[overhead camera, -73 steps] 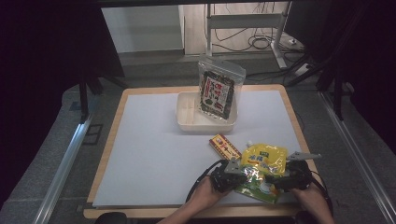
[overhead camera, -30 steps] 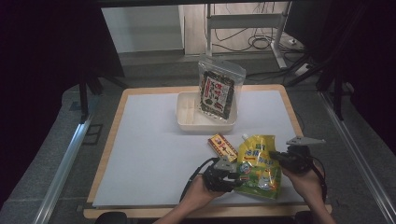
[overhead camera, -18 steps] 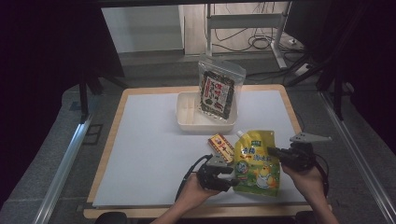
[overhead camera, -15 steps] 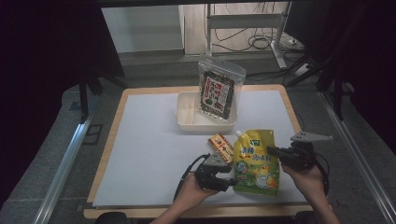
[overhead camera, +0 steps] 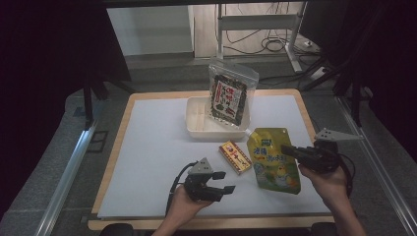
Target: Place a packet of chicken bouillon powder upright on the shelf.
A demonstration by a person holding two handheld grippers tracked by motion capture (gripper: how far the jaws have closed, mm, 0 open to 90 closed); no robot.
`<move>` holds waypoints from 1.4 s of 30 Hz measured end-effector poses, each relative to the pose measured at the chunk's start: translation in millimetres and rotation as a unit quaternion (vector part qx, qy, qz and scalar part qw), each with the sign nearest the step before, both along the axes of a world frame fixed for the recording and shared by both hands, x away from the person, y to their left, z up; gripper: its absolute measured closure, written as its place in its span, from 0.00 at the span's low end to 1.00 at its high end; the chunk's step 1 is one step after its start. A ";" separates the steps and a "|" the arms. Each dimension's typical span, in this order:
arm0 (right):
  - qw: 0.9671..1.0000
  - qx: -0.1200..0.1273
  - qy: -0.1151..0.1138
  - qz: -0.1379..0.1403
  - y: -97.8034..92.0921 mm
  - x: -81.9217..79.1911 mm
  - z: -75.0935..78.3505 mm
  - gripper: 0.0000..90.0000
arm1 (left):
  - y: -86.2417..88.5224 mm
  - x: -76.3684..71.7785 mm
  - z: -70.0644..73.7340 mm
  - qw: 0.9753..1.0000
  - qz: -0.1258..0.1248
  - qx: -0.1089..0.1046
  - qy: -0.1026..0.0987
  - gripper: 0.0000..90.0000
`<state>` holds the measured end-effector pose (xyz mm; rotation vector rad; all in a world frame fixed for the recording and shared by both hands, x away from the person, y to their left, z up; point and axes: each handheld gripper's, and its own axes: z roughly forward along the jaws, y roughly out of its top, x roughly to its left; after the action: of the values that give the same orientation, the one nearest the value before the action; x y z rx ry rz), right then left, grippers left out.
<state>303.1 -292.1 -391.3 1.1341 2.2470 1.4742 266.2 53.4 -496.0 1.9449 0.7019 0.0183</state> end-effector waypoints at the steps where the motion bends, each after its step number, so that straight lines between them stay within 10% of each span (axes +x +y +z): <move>1: 1.000 -0.003 -0.004 0.001 0.7 -0.4 2.6 1.00 | 5.2 -1.1 -0.1 1.000 0.007 -0.002 0.002 0.42; 10: 0.999 -0.006 -0.031 -0.014 8.8 1.5 22.6 1.00 | 17.6 -3.0 0.0 1.000 0.029 0.007 0.001 0.38; 22: 0.998 0.019 -0.054 -0.008 31.1 10.6 37.1 1.00 | 43.6 -8.0 -4.4 0.994 0.095 0.058 0.008 0.06; 42: 0.997 0.050 -0.057 0.007 96.7 43.3 41.6 1.00 | 66.8 -18.2 -11.9 0.984 0.141 0.105 -0.014 0.03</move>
<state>346.3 -195.4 -349.6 1.0357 2.1306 1.6305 248.0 120.2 -507.9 2.0244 0.9842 0.3041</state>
